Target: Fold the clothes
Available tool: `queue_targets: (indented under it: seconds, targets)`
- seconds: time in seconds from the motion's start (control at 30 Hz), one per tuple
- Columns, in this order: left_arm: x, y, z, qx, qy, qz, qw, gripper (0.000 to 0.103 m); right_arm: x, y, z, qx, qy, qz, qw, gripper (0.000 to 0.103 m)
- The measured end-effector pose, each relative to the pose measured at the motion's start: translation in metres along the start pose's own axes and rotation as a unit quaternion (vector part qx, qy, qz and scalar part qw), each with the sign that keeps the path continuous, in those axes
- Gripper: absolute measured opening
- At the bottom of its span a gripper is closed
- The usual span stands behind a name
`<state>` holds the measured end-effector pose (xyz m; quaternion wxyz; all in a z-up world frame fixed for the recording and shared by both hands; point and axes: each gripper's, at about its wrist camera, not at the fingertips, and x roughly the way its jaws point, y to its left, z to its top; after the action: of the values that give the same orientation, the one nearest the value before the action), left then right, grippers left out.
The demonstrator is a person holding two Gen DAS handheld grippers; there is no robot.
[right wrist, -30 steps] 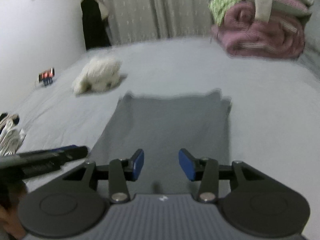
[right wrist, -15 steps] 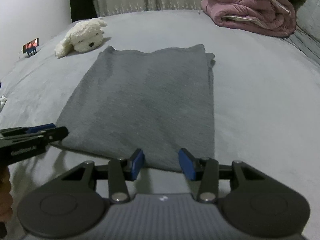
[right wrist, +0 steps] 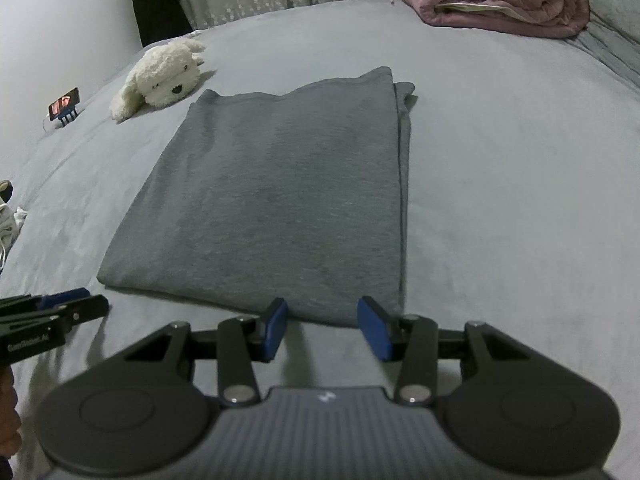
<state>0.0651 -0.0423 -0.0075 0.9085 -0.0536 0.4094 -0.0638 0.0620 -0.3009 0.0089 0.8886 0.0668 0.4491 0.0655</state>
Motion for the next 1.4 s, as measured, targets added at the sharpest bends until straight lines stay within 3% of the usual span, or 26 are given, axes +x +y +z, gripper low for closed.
queue_targets:
  seconds: [0.23, 0.57, 1.4]
  targets:
    - [0.006, 0.004, 0.015, -0.029, 0.014, -0.025, 0.9991, 0.031, -0.002, -0.010, -0.002, -0.001, 0.005, 0.011, 1.000, 0.042]
    - [0.015, 0.000, 0.018, -0.010, 0.028, -0.018, 0.9994, 0.031, 0.000, -0.032, -0.003, 0.014, 0.012, 0.009, 1.000, 0.042]
    - [0.008, 0.025, 0.021, -0.051, 0.054, -0.010, 0.9972, 0.031, -0.009, -0.049, -0.010, 0.004, 0.017, -0.032, 0.999, 0.043]
